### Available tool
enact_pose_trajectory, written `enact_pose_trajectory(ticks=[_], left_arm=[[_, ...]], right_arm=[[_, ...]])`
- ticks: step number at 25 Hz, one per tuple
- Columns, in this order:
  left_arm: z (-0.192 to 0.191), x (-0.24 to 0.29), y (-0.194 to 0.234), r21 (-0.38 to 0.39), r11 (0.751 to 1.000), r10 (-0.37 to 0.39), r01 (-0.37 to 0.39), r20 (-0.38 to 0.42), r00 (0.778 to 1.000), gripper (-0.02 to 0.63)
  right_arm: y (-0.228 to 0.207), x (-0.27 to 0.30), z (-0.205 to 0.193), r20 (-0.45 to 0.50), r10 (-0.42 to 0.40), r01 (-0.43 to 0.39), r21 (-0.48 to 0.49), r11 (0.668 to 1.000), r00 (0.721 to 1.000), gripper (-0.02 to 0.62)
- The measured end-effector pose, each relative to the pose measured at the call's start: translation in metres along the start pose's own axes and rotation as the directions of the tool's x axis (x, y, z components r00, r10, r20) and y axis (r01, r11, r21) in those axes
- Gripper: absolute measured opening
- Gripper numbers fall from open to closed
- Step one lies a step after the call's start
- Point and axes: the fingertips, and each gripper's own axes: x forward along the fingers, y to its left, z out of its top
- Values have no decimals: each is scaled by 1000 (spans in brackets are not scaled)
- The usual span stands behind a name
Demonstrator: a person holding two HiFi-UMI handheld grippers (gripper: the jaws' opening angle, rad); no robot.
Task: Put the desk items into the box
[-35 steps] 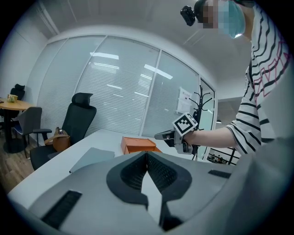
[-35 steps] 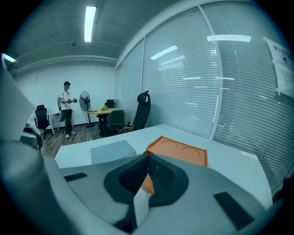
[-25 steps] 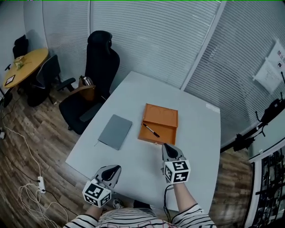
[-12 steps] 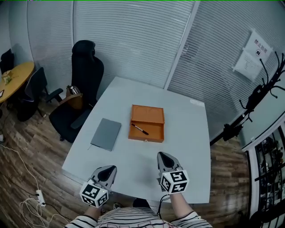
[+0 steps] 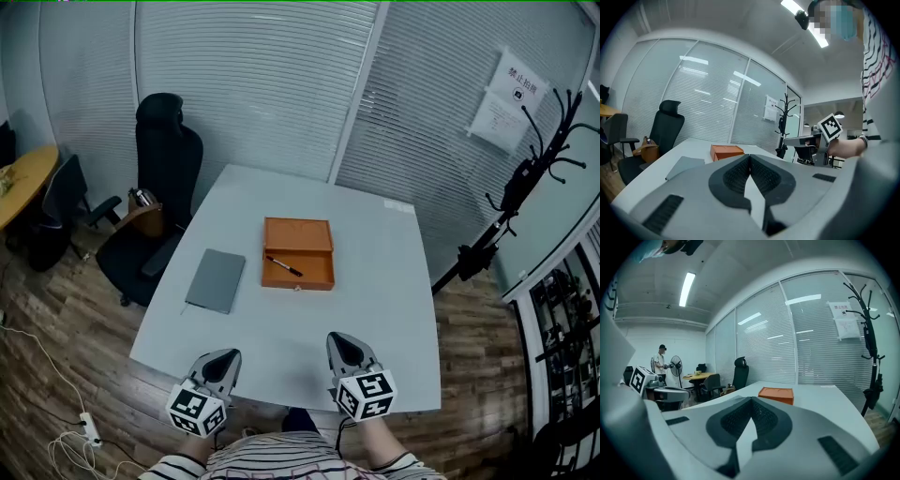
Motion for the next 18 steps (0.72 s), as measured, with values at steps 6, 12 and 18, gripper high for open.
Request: enact_pose_trajectory(ticks=[6, 12, 18], left_arm=[[-7, -11, -3, -4, 1000, -3, 3, -7, 1000, 23], [-9, -18, -3, -12, 1000, 6, -6, -8, 1000, 23], [-14, -20, 0, -23, 1000, 13, -13, -13, 1000, 23]], right_arm=[[5, -14, -9, 4, -19, 19, 34, 999, 1000, 26], [12, -16, -12, -1, -13, 13, 36, 999, 1000, 26], [17, -13, -12, -1, 1, -1, 35, 999, 1000, 26]])
